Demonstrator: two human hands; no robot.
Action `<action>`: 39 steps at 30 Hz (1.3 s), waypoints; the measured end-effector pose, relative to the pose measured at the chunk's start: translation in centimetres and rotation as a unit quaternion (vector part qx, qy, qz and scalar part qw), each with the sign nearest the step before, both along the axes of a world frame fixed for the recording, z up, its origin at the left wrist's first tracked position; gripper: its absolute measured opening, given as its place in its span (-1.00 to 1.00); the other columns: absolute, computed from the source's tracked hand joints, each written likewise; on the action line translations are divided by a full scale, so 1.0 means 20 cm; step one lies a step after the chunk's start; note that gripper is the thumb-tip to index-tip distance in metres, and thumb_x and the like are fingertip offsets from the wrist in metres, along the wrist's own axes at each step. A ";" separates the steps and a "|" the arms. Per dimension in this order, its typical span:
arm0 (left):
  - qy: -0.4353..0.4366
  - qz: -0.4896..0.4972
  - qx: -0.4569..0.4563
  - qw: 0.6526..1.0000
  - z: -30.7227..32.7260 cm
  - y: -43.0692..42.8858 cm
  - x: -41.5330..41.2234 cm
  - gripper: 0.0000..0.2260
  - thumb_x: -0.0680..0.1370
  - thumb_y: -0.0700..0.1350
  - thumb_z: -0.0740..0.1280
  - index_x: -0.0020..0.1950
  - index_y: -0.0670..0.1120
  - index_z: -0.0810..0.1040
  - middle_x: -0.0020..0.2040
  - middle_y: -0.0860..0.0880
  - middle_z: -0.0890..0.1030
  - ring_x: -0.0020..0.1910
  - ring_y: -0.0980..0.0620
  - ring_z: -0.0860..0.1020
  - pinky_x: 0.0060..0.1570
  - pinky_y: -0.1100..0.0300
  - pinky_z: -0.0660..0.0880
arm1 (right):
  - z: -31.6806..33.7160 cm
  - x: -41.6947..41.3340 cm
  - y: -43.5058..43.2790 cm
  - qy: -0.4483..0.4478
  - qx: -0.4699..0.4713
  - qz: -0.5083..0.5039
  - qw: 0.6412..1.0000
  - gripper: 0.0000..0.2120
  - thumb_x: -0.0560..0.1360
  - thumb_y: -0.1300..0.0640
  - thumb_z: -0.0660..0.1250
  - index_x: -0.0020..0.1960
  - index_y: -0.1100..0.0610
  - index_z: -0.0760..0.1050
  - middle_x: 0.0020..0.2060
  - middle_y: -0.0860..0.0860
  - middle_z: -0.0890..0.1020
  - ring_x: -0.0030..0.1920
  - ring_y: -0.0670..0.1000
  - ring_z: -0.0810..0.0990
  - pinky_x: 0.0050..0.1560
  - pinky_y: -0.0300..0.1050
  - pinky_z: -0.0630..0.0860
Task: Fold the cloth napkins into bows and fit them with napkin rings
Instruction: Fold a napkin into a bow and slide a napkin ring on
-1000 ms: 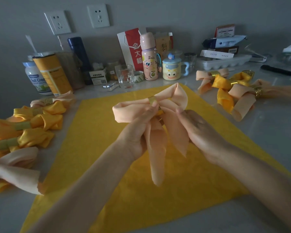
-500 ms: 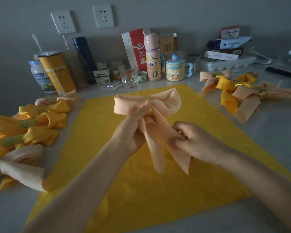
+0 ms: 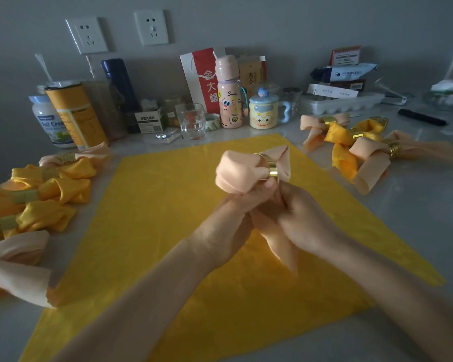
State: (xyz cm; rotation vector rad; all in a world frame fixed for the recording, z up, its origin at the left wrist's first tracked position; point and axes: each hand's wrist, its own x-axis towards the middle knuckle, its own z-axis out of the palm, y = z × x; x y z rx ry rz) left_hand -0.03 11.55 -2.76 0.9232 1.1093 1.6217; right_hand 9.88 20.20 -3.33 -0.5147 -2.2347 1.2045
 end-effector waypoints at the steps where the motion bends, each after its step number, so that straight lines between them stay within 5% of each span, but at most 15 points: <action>1: 0.030 0.008 -0.004 1.000 0.01 0.00 0.01 -0.76 0.47 -0.06 0.33 0.10 -0.08 0.56 -0.01 -0.04 0.60 0.03 0.06 0.57 0.12 0.10 0.46 | 0.00 0.00 0.01 0.006 0.011 -0.004 1.000 -0.80 0.50 -0.01 0.32 0.03 0.08 0.52 -0.19 -0.06 0.65 -0.15 -0.09 0.62 -0.21 -0.19 0.53; 6: 0.081 0.183 -0.020 0.980 -0.02 -0.01 0.07 -0.66 0.38 -0.01 0.48 0.09 -0.10 0.59 0.05 -0.08 0.65 0.07 0.07 0.60 0.15 0.10 0.52 | -0.01 0.00 -0.02 0.026 0.078 -0.028 0.996 -0.83 0.58 0.10 0.19 0.07 0.16 0.47 -0.16 0.03 0.62 -0.16 -0.03 0.59 -0.24 -0.17 0.46; 9: 0.097 0.241 0.007 0.966 0.00 -0.01 0.08 -0.88 0.53 -0.09 0.33 -0.07 -0.13 0.57 -0.09 -0.16 0.64 -0.09 0.02 0.58 -0.03 0.08 0.53 | -0.03 -0.01 -0.05 0.017 0.086 -0.021 0.996 -0.87 0.59 0.25 0.12 0.09 0.19 0.41 -0.18 0.06 0.59 -0.19 0.06 0.57 -0.26 -0.08 0.48; 14: 0.029 0.172 0.001 0.985 0.01 0.00 0.06 -0.91 0.51 -0.08 0.31 -0.05 -0.04 0.58 -0.22 0.07 0.64 -0.20 0.20 0.59 -0.13 0.24 0.42 | -0.03 0.00 -0.06 0.002 0.121 -0.034 0.992 -0.89 0.58 0.21 0.13 0.09 0.11 0.35 -0.28 -0.02 0.57 -0.39 -0.01 0.52 -0.47 -0.06 0.39; 17: 0.029 0.122 -0.014 0.992 0.00 -0.01 0.04 -0.70 0.45 -0.03 0.40 0.12 -0.15 0.58 -0.05 -0.04 0.64 -0.01 0.08 0.59 0.10 0.10 0.44 | -0.03 0.01 -0.07 -0.003 0.197 -0.029 0.980 -0.79 0.56 0.09 0.19 0.15 0.15 0.32 -0.14 0.03 0.62 -0.24 0.06 0.59 -0.33 0.02 0.49; 21: 0.066 0.081 -0.045 0.993 -0.01 -0.02 0.00 -0.65 0.37 -0.04 0.42 0.14 -0.05 0.60 0.06 -0.03 0.64 0.11 0.06 0.56 0.12 0.07 0.47 | -0.04 0.03 -0.01 -0.003 0.261 -0.063 0.963 -0.80 0.59 0.11 0.17 0.16 0.18 0.38 -0.11 0.09 0.64 -0.15 0.15 0.60 -0.30 -0.01 0.45; 23: 0.146 0.069 -0.100 0.982 -0.03 -0.02 0.00 -0.57 0.27 0.03 0.49 0.13 0.04 0.59 0.13 0.00 0.62 0.12 0.10 0.55 0.18 0.11 0.44 | -0.03 0.04 0.04 -0.012 0.262 -0.086 0.961 -0.77 0.58 0.13 0.19 0.21 0.18 0.38 -0.06 0.10 0.65 -0.08 0.17 0.60 -0.24 0.00 0.46; 25: 0.204 0.101 -0.153 0.962 -0.06 -0.01 0.01 -0.52 0.31 -0.02 0.54 0.18 0.07 0.48 0.14 0.04 0.58 0.05 0.18 0.55 0.06 0.34 0.47 | 0.01 0.06 0.10 -0.018 0.257 -0.131 0.957 -0.73 0.59 0.06 0.18 0.21 0.18 0.38 -0.03 0.12 0.65 -0.03 0.18 0.60 -0.18 0.01 0.47; 28: 0.284 0.147 -0.139 0.937 -0.09 0.02 0.04 -0.73 0.49 -0.24 0.39 0.12 0.00 0.48 0.05 0.05 0.56 -0.05 0.27 0.51 -0.18 0.57 0.42 | 0.06 0.20 0.30 -0.050 0.249 -0.217 0.942 -0.70 0.59 0.01 0.17 0.17 0.22 0.41 -0.05 0.18 0.64 -0.04 0.22 0.59 -0.16 0.03 0.46; 34: 0.332 0.175 -0.108 0.921 -0.15 0.02 0.02 -0.81 0.49 -0.36 0.33 -0.04 -0.07 0.55 -0.10 0.07 0.58 -0.22 0.36 0.54 -0.16 0.60 0.38 | 0.07 0.61 0.77 -0.113 0.174 -0.252 0.945 -0.70 0.57 0.11 0.22 0.27 0.18 0.42 0.03 0.06 0.55 -0.09 0.07 0.54 -0.11 -0.05 0.44; 39: 0.325 0.198 -0.119 0.917 -0.16 0.02 -0.01 -0.84 0.51 -0.32 0.33 -0.01 -0.10 0.60 -0.08 0.06 0.62 -0.10 0.22 0.53 -0.20 0.60 0.37 | 0.03 0.73 0.96 -0.224 0.135 -0.293 0.920 -0.63 0.53 0.05 0.30 0.32 0.05 0.45 0.25 0.02 0.50 0.22 0.09 0.48 0.01 -0.22 0.31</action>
